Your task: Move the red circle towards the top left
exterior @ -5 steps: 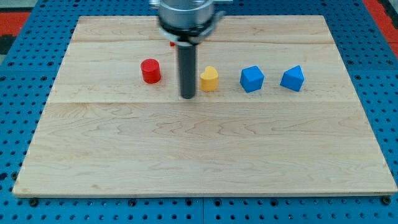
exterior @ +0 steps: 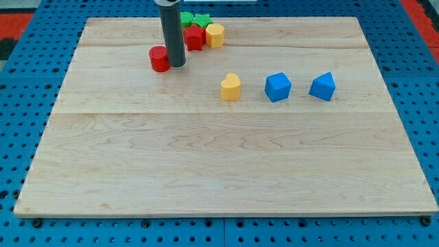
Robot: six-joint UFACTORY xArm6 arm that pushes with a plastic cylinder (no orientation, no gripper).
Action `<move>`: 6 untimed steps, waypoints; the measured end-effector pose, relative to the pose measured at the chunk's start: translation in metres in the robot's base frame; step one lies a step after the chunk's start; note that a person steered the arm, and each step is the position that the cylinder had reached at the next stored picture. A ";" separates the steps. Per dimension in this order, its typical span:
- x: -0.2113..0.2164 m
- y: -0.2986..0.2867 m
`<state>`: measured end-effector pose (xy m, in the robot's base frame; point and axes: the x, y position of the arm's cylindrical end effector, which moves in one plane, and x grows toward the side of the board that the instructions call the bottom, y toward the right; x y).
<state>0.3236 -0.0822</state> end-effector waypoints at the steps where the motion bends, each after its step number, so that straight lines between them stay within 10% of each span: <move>1: 0.000 -0.001; 6: 0.000 -0.116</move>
